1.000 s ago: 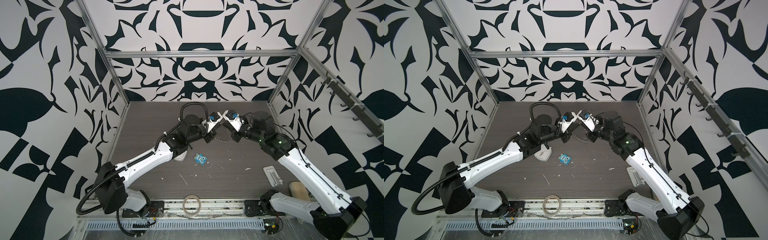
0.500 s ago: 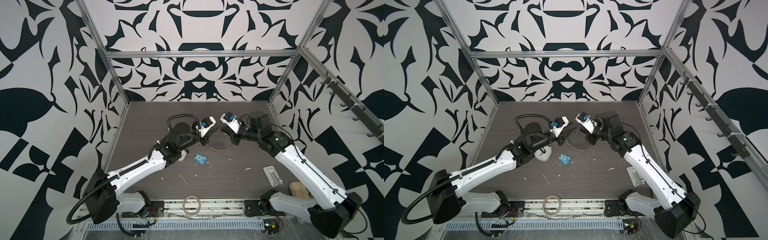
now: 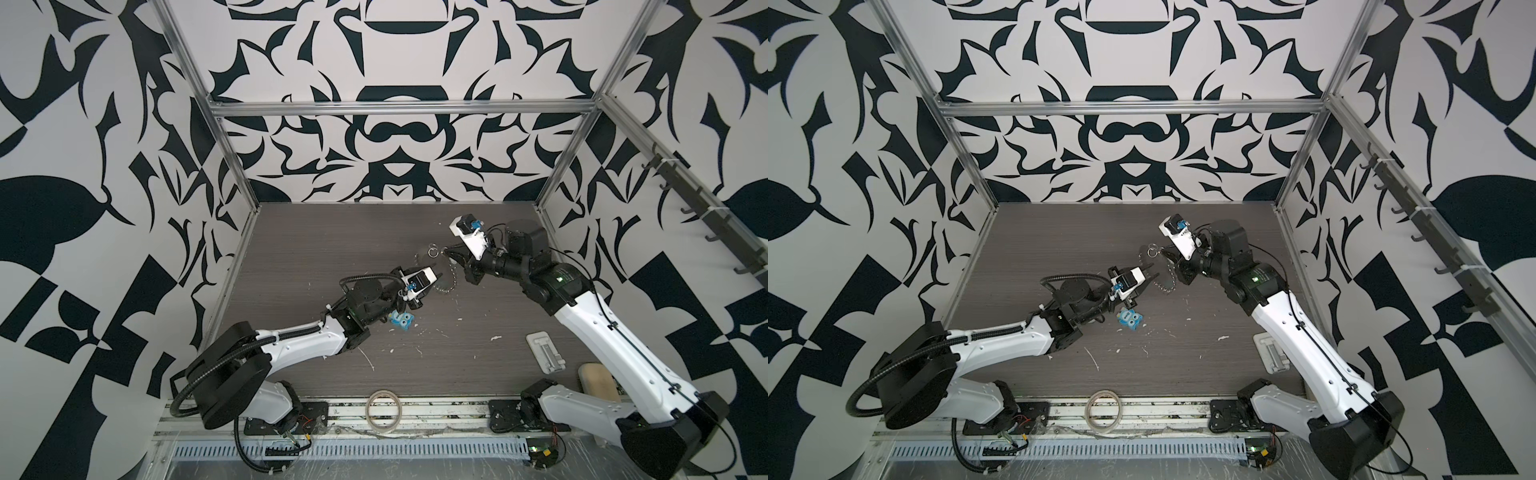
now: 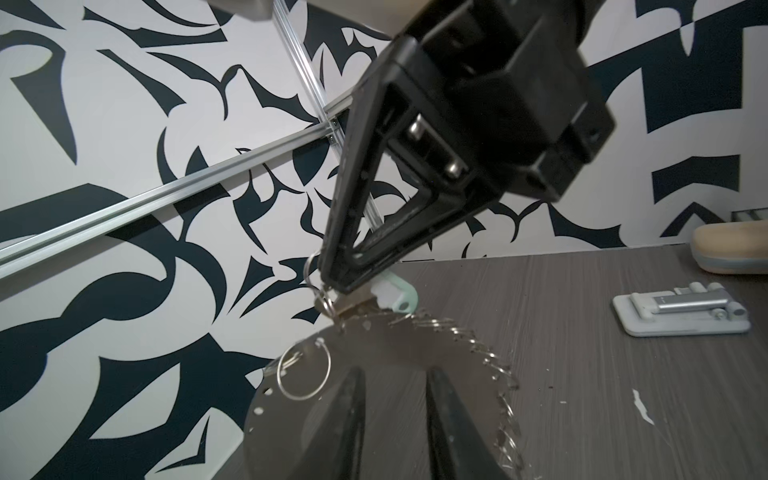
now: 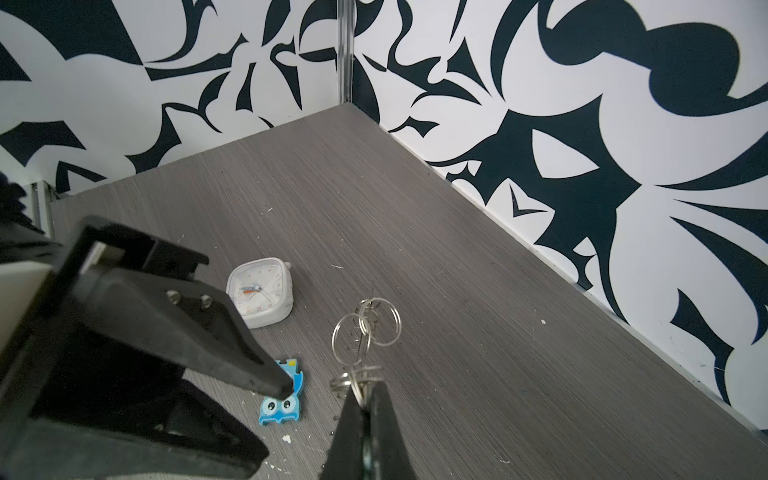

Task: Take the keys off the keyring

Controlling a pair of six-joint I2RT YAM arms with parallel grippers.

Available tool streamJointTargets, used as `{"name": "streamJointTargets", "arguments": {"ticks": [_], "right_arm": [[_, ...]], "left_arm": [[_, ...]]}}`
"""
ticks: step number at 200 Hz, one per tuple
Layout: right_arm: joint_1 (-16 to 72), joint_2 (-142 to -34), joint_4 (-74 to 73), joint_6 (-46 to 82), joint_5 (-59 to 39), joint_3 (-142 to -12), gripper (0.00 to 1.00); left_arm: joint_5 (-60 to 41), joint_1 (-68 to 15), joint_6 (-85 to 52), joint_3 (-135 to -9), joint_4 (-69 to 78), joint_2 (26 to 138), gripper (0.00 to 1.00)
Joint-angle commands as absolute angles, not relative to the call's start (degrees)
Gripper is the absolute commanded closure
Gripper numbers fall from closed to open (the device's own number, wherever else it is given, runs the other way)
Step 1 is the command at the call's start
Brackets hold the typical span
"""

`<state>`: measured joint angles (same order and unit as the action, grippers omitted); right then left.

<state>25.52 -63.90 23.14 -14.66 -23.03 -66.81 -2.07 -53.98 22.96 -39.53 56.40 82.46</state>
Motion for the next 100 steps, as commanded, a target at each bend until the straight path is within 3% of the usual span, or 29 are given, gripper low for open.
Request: {"name": "streamJointTargets", "arguments": {"ticks": [1,100], "right_arm": [[25.2,-62.0,18.2,-12.0,-24.4,-68.8,1.00],[24.9,-61.2,17.3,-10.1,-26.6,-68.1,1.00]], "left_arm": [[0.5,-54.0,22.6,-39.5,69.4,83.9,0.71],[1.8,-53.7,18.4,-43.0,72.4,88.1,0.77]]}}
